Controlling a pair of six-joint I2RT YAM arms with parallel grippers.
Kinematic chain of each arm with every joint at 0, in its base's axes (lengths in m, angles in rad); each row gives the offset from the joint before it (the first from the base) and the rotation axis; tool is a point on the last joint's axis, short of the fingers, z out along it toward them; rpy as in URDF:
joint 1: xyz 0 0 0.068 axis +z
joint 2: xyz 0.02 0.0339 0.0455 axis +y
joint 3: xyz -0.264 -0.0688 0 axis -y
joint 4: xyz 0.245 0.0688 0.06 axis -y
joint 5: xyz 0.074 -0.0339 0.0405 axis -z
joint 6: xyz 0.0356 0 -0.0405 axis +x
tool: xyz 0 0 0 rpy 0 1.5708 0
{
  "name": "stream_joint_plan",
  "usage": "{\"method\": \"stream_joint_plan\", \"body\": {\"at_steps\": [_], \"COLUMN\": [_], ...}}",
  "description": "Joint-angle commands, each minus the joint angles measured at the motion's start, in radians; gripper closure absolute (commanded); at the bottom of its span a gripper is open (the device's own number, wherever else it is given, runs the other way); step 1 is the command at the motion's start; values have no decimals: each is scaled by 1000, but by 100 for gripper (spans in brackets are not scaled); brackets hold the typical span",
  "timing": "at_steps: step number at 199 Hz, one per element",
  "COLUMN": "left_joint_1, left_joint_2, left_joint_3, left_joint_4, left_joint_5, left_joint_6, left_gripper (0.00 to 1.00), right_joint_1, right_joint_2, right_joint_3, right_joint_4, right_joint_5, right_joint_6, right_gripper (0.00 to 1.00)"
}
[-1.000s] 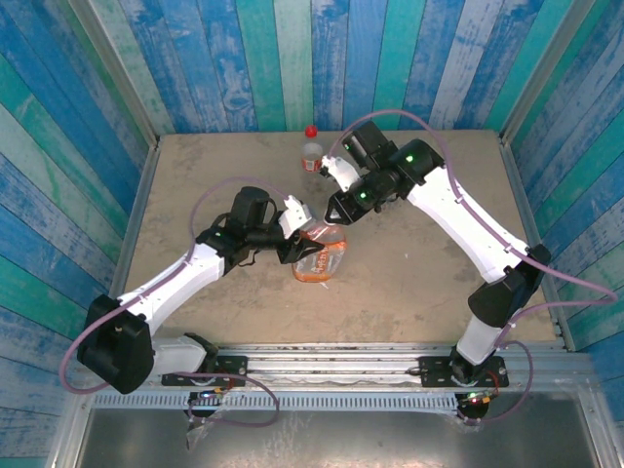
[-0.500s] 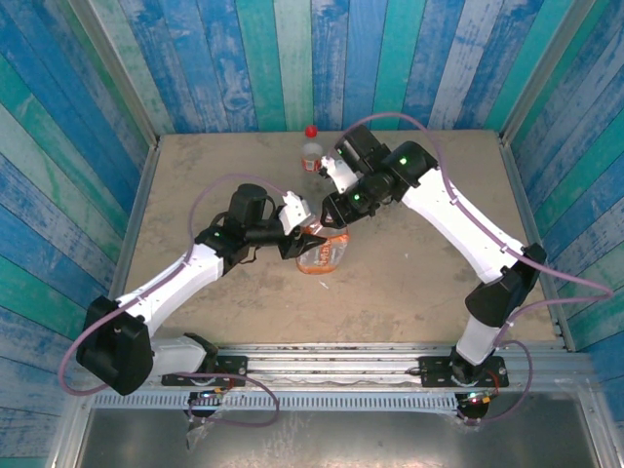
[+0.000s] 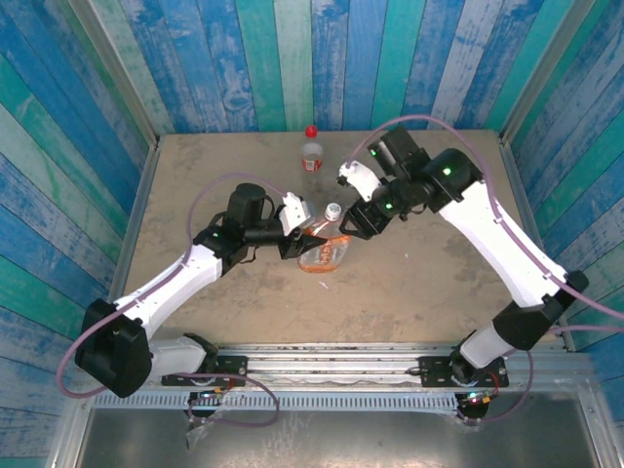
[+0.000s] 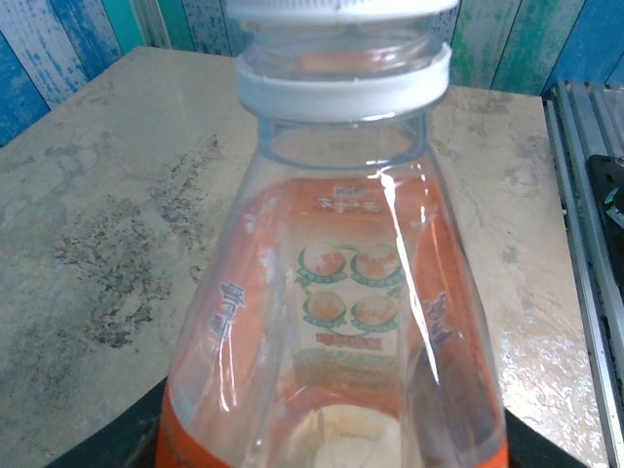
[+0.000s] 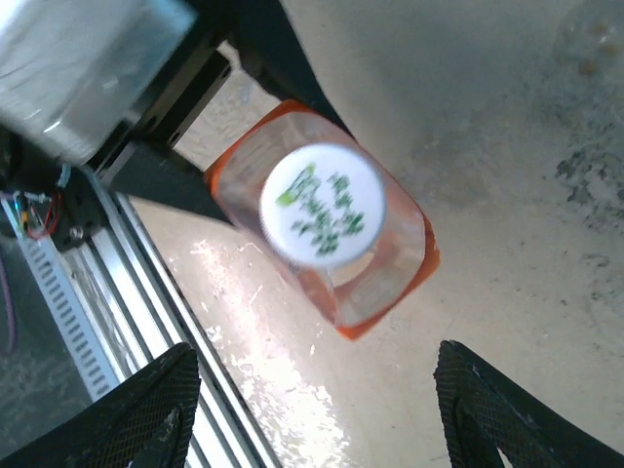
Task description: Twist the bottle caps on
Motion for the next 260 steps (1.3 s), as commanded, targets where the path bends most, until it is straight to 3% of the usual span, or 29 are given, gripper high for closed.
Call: {"method": "stream_joint_plan", "body": {"at_steps": [1, 42, 85, 167, 260], "left_joint_1": [0, 0, 0, 0, 0], "left_joint_2": [-48, -66, -72, -80, -103], "left_joint_3": [26, 24, 26, 16, 5], "left_joint_4": [-75, -161, -192, -183, -161], "left_joint_5": [41, 76, 86, 92, 97], "left_joint_6": [58, 137, 172, 183, 171], "left_gripper": [47, 47, 47, 47, 47], "right_joint_1": [3, 3, 18, 35, 48], "right_joint_2": [-48, -55, 21, 169, 198], "right_joint_3": [-34, -41, 20, 163, 191], "right_joint_4": [-19, -14, -13, -130, -172], "right_joint_5": [-60, -88, -99, -156, -163], "right_joint_6": [-260, -539, -645, -727, -711], "right_gripper": [32, 32, 43, 54, 64]}}
